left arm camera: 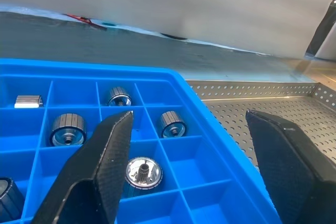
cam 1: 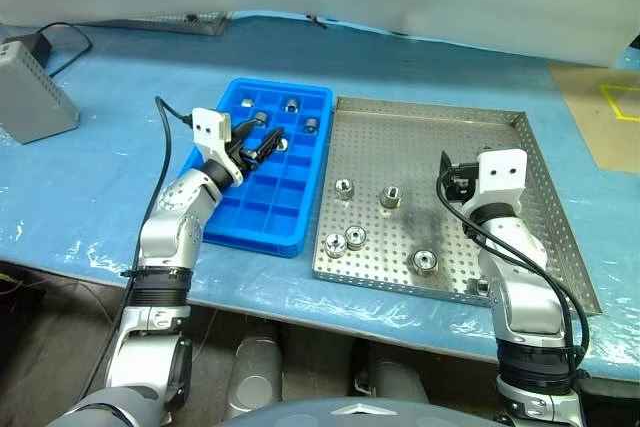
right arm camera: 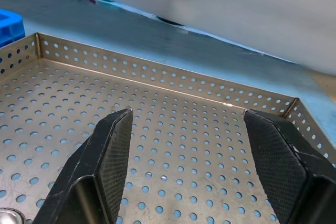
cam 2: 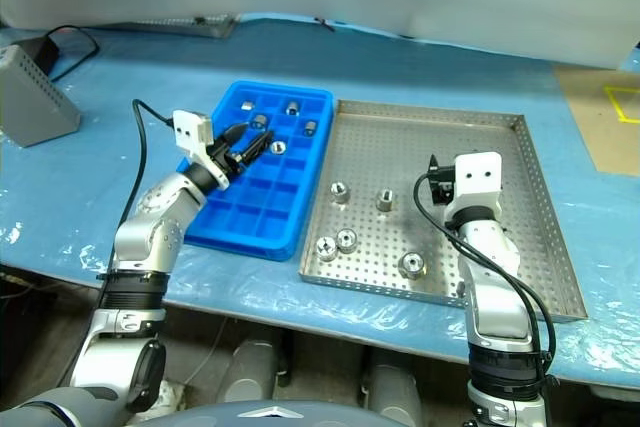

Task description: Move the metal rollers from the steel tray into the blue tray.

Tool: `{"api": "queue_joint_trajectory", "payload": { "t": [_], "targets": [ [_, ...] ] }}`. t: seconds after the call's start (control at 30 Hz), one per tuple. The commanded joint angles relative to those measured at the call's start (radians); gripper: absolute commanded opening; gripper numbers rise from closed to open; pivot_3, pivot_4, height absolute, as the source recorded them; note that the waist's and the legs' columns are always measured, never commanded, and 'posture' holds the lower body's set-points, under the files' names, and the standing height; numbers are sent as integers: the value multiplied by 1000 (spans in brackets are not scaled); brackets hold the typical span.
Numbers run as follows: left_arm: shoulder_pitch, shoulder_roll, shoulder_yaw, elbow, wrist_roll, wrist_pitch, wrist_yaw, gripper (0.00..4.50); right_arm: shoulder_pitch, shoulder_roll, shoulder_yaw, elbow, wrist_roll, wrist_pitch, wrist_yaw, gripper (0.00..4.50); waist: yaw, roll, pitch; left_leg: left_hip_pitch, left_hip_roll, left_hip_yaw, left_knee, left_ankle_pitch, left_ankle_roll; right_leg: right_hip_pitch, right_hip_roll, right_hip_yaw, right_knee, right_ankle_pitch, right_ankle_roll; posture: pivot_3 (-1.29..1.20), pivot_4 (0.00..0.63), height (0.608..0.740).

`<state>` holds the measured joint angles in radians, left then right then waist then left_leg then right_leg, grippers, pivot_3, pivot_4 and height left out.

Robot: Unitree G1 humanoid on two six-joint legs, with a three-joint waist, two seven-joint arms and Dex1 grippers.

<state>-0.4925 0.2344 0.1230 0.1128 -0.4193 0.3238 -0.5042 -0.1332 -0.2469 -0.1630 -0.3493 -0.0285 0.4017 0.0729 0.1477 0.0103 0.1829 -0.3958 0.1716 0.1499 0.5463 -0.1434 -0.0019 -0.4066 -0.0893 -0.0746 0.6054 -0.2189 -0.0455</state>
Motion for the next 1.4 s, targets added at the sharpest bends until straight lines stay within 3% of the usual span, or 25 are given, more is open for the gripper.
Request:
{"api": "queue_joint_trajectory", "payload": {
  "t": [0.03,0.1,0.23,0.37,0.47,0.8,1.03,1.17,1.23,1.4],
  "targets": [
    [-30,16,14,5,-14,-17,-34,3615,-10,-12,-24,-37,16,2,7,3474,0,0,0,0,0,0,0,0,0,0,0,0,0,-1,1,153,150,740],
    [-54,19,24,19,-42,8,-59,3615,-23,-24,-47,-49,53,22,33,3474,0,0,0,0,0,0,0,0,0,0,0,0,0,0,1,147,150,740],
    [-160,95,-36,35,-99,83,-289,3615,-75,-151,-86,-80,225,135,244,3474,0,0,0,0,0,0,0,0,0,0,0,0,0,1,-2,131,150,740],
    [-315,126,-104,205,-51,35,-468,3615,-97,-296,-98,-105,346,204,416,3474,5,0,0,1,0,0,0,0,0,1,0,0,0,2,-3,111,150,740],
    [-396,111,-153,332,-10,-17,-571,3615,-99,-345,-89,-116,379,222,458,3474,3,0,0,2,0,0,1,-1,1,3,0,0,-1,2,-4,81,150,740],
    [-602,-32,-302,737,189,-237,-762,3615,42,-332,-65,-278,401,268,418,3474,0,0,0,-1,0,1,2,-1,3,2,0,0,-2,3,-4,-48,150,740],
    [-805,-53,-465,967,398,-330,-994,3615,181,-354,-89,-410,466,319,438,3474,-6,-1,0,1,-1,1,2,-1,3,3,-1,-1,-3,2,-2,-140,150,740],
    [-861,-87,-519,1075,509,-441,-996,3615,233,-350,-96,-463,485,329,421,3474,-25,-1,0,1,-1,1,0,-2,4,5,0,-1,-8,0,3,-188,150,740],
    [-878,-98,-556,1110,585,-517,-918,3615,249,-333,-87,-478,473,326,393,3474,-32,-1,0,0,-1,1,0,-3,5,5,0,-1,-11,3,4,-204,150,740],
    [-931,-135,-571,1176,669,-511,-863,3615,294,-294,-59,-508,443,316,328,3474,-51,-1,0,-5,-1,0,1,-4,8,6,-1,-3,-17,7,3,-249,150,740]
  ]
}}
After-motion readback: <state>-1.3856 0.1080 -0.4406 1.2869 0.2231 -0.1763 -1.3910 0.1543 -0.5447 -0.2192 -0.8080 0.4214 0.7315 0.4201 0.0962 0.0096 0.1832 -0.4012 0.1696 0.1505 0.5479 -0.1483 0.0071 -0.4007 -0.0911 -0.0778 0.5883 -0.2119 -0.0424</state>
